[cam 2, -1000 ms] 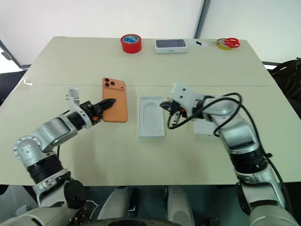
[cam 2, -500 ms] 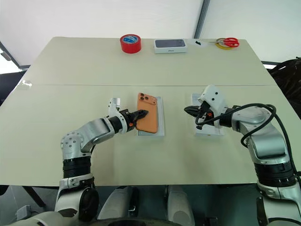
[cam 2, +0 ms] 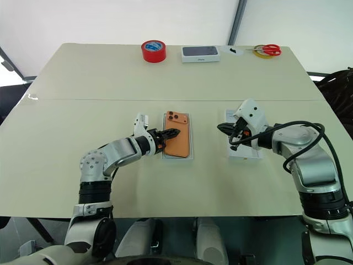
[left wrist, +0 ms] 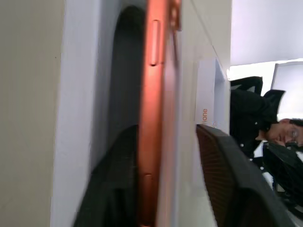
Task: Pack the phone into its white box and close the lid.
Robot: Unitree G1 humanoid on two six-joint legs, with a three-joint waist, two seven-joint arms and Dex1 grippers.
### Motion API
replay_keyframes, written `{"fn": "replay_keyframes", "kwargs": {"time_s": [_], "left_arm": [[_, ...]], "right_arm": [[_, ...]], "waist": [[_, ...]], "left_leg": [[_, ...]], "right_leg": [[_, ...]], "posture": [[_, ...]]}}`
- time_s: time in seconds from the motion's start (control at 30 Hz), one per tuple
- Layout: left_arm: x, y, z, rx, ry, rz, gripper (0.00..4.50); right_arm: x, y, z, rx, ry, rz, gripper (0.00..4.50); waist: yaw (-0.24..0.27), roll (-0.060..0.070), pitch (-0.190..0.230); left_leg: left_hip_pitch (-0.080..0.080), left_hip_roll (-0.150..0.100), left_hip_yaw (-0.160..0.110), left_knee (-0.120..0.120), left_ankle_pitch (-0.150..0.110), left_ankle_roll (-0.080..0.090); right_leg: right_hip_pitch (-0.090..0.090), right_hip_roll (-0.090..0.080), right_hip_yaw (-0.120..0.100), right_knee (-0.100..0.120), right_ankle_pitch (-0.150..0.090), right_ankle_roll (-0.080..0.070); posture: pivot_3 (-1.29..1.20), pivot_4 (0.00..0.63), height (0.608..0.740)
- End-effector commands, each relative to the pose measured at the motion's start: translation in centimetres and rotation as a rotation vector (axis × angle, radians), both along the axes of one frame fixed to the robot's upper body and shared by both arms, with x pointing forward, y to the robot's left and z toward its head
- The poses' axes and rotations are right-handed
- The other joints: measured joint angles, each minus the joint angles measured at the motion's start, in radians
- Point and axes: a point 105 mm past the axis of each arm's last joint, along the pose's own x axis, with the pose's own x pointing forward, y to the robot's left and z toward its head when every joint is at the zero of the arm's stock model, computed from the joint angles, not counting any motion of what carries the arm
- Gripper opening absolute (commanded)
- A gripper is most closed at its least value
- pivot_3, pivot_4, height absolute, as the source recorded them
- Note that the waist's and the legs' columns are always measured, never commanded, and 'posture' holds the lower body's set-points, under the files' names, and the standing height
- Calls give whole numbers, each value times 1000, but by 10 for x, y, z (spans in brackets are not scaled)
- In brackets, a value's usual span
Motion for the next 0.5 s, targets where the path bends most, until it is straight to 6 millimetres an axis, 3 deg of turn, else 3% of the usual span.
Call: {"fn": "replay_keyframes", "kwargs": {"time_s": [0.03, 0.07, 0.1, 0.27, 0.5], "left_arm": [[-3, -4, 14, -16, -55, -24, 3833], [-4, -3, 17, -21, -66, -30, 4348], [-5, -3, 20, -25, -76, -35, 4452], [-15, 10, 29, 72, -156, -84, 4452], [-21, 50, 35, 321, -291, -86, 4452]], "right_arm": [[-1, 5, 10, -12, -51, 29, 0], [-1, 6, 10, -13, -51, 31, 0], [-1, 7, 10, -14, -51, 33, 0], [0, 13, 9, -29, -57, 49, 0], [13, 22, 0, -128, -68, 28, 0]], "waist": [[0, 0, 0], [0, 0, 0], [-1, 0, 0], [-3, 0, 0], [-2, 0, 0]], "left_leg": [[0, 0, 0, 0, 0, 0], [0, 0, 0, 0, 0, 0], [0, 0, 0, 0, 0, 0], [0, 1, 0, 0, 0, 0], [0, 1, 0, 0, 0, 0]], "right_leg": [[0, 0, 0, 0, 0, 0], [0, 0, 0, 0, 0, 0], [0, 0, 0, 0, 0, 0], [0, 1, 0, 0, 0, 0], [0, 1, 0, 1, 0, 0]], "posture": [[0, 150, 732], [0, 150, 732], [0, 150, 732], [0, 150, 732], [0, 150, 732]]}}
